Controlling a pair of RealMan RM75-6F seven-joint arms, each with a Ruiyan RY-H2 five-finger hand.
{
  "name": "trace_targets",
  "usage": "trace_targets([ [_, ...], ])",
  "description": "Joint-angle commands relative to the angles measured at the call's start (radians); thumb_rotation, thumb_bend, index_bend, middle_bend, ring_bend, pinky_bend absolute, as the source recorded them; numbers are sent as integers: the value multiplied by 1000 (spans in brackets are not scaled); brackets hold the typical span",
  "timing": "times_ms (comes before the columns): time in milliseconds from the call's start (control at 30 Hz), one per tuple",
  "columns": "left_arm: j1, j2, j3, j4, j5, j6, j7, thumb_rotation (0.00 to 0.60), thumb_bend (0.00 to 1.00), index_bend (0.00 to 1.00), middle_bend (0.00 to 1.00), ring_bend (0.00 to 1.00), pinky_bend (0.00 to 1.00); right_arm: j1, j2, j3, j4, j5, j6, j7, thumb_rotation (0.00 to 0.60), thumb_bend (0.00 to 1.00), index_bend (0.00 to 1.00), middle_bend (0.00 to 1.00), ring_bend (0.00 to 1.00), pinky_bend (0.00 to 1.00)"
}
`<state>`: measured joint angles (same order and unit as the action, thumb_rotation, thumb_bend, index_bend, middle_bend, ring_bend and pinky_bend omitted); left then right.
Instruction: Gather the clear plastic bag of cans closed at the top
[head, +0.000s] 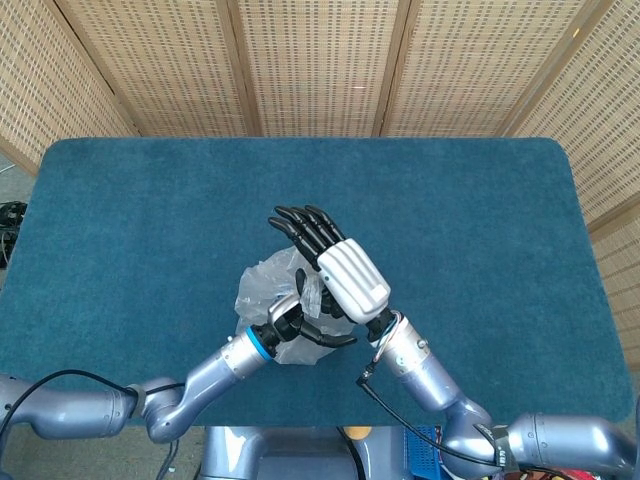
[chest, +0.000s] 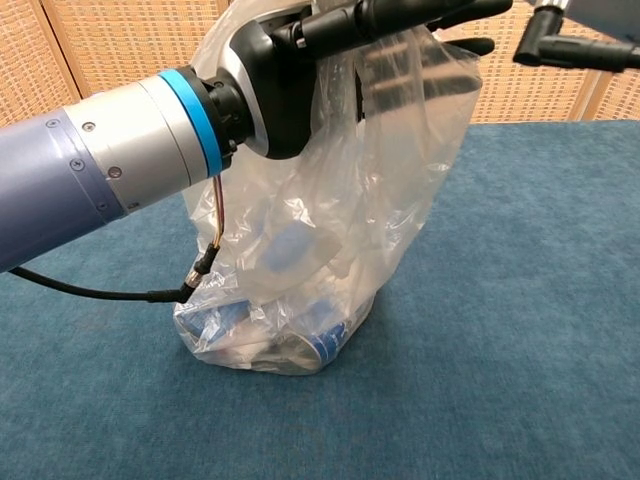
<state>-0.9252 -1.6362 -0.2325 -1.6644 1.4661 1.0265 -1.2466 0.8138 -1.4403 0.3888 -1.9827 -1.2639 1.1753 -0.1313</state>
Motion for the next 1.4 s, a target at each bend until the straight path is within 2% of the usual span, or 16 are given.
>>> trace_targets([
  [33,5,-5,-5,-11,-5,2,14,600,213,259,240,208,167,-2,4,-2,0,-4,2,5,600,823,0,64,0,0],
  [100,8,-6,-5,-14,-7,1,18,600,211,258,239,208,167,-6,8,-4,3,-7,4,11,600,805,0,64,0,0],
  [167,11,-7,-6,-16,-7,1,17,600,211,258,239,208,167,-11,18,-13,7,-29,5,19,600,736,0,64,0,0],
  [333,16,-7,-10,-16,-6,1,18,600,212,258,239,208,166,-15,33,-26,13,-72,6,31,600,367,0,50,0,0],
  [533,19,-7,-19,-12,-13,-5,15,600,210,257,238,208,166,-22,46,-38,13,-98,10,32,600,137,0,1,0,0],
  [1067,29,1,-30,1,-4,-11,-30,600,211,256,236,207,165,-72,103,-60,23,-147,45,111,600,110,0,1,0,0],
  [1400,32,-3,-31,7,6,-8,-47,600,211,255,236,207,165,-99,145,-75,50,-175,55,158,600,29,0,0,0,0],
])
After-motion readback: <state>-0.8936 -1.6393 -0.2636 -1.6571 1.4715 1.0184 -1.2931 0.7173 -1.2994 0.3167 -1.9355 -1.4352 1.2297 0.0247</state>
